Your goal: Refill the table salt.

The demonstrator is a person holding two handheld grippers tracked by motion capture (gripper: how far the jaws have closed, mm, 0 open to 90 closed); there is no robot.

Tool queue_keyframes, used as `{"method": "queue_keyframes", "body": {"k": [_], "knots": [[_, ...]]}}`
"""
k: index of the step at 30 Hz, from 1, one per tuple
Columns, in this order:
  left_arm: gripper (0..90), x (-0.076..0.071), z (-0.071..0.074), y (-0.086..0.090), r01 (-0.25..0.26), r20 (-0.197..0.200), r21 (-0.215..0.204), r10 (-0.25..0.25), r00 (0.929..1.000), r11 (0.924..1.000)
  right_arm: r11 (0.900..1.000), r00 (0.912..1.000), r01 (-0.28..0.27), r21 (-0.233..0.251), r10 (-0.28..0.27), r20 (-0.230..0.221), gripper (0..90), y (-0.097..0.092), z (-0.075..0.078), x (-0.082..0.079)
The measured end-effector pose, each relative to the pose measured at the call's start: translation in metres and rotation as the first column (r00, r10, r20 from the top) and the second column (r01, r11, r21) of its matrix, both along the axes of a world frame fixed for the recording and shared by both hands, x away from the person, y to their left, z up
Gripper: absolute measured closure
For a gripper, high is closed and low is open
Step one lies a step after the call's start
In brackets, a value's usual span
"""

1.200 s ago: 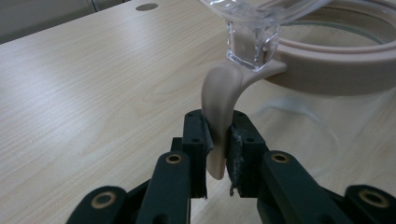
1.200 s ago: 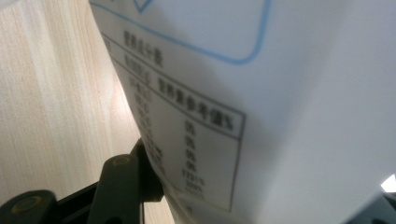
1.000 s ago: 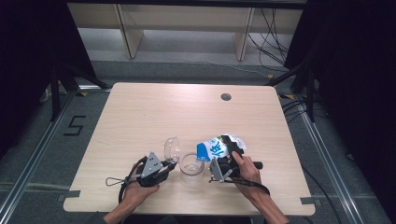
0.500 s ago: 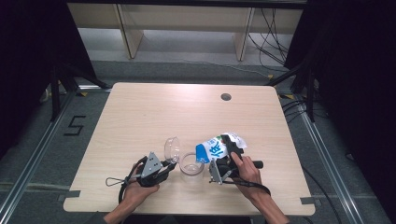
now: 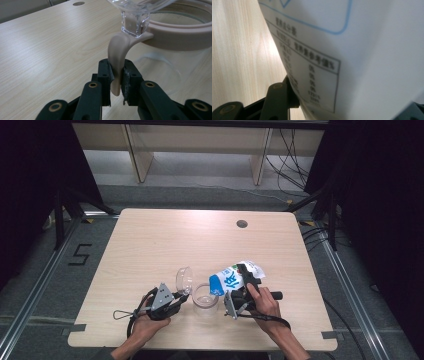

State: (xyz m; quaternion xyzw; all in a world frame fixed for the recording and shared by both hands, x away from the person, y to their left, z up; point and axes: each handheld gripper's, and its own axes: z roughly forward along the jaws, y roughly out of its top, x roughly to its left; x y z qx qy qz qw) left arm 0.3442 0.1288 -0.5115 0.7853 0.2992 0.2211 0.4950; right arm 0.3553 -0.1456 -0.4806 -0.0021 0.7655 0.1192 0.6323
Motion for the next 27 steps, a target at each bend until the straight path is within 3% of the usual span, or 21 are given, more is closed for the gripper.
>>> {"method": "queue_keyframes", "body": {"k": [2, 3, 4, 14, 15, 16, 18, 20, 27], "knots": [[78.0, 0.0002, -0.0001, -0.0001, 0.0, 0.001, 0.0, 0.0, 1.0, 1.0, 1.0, 1.0, 0.001, 0.001, -0.001, 0.0, 49.1, 0.0, -0.0001, -0.0001], [78.0, -0.0001, 0.0001, 0.0001, 0.0, 0.0, 0.002, 0.0, 1.0, 1.0, 0.999, 0.9998, -0.017, -0.043, 0.017, 0.012, 49.2, 0.0006, 0.0023, 0.0003], [78.0, -0.0002, 0.0001, 0.0001, 0.0, 0.0, 0.002, 0.0, 1.0, 1.0, 0.9999, 0.9999, -0.006, -0.015, 0.006, 0.012, 49.2, 0.0006, -0.0003, -0.0001], [78.0, 0.0001, 0.0, 0.0, 0.001, 0.001, 0.001, -0.001, 1.0, 1.0, 0.9994, 0.9996, -0.012, -0.032, 0.013, 0.025, 49.6, 0.0036, -0.0025, -0.0021], [78.0, -0.0001, 0.0003, 0.0002, 0.0, -0.001, 0.003, 0.0, 1.0, 1.0, 0.9995, 0.9998, -0.02, -0.024, 0.02, 0.004, 49.6, 0.0036, -0.0039, -0.0015], [78.0, -0.0001, 0.0001, 0.0001, 0.001, 0.0, 0.001, -0.001, 1.0, 1.0, 0.9999, 0.9999, 0.011, -0.004, -0.011, -0.008, 49.7, 0.0038, -0.0064, -0.0039], [78.0, 0.0002, 0.0001, 0.0001, 0.001, -0.001, 0.0, -0.001, 1.0, 1.0, 0.9999, 0.9999, 0.013, 0.002, -0.013, -0.008, 49.8, 0.0038, -0.0066, -0.0042], [78.0, -0.0002, 0.0004, 0.0002, -0.002, -0.001, 0.003, 0.002, 1.0, 1.0, 0.9967, 0.9978, -0.045, -0.067, 0.048, 0.046, 49.9, 0.0029, -0.0013, 0.0003], [77.9, -0.0003, 0.0004, 0.0003, -0.001, -0.001, 0.004, 0.001, 1.0, 1.0, 0.9962, 0.9975, -0.045, -0.075, 0.049, 0.05, 50.1, 0.0029, -0.0008, 0.0]]}}
